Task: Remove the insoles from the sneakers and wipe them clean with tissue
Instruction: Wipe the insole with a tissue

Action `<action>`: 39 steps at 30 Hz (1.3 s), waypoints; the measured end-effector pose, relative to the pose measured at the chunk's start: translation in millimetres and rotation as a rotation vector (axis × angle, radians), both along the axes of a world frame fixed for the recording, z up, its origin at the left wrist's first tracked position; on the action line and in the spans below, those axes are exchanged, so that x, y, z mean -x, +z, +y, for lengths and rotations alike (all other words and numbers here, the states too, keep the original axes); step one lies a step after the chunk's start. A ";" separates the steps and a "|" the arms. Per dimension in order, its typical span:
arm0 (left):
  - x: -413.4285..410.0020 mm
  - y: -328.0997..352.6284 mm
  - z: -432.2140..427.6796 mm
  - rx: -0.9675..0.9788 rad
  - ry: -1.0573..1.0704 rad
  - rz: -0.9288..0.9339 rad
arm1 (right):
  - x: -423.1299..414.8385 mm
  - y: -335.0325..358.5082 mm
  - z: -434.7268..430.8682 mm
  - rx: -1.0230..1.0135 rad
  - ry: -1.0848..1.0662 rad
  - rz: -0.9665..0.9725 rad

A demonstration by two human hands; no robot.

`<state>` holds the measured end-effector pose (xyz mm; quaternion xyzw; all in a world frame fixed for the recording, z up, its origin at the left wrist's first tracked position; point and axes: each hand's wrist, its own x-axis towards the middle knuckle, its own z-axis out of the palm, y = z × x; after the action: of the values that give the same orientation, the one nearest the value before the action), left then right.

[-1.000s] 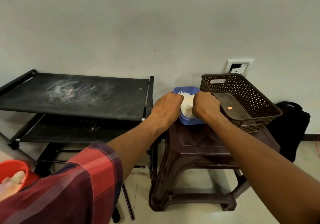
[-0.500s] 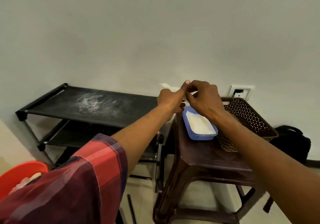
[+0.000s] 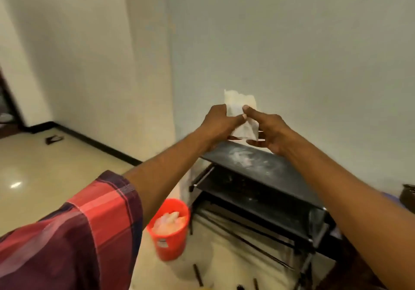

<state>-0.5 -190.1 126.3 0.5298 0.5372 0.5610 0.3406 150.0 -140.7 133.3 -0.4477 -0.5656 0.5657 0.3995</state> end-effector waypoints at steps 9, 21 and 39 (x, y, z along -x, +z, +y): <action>225.5 -50.5 -111.7 0.078 0.436 -0.130 | 236.0 -44.0 -65.9 -0.045 0.221 0.026; 356.1 -431.0 -194.7 0.579 0.856 -0.392 | 404.8 -384.8 -99.2 0.224 0.525 -0.413; 267.0 -742.2 -208.0 1.285 0.821 -0.182 | 351.4 -667.8 -119.6 0.197 0.660 -0.934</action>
<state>-267.5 -398.1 -616.0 -0.0625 0.8813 0.2614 0.3887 -201.3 -260.3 -534.5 -0.4848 -0.7362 0.4530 -0.1335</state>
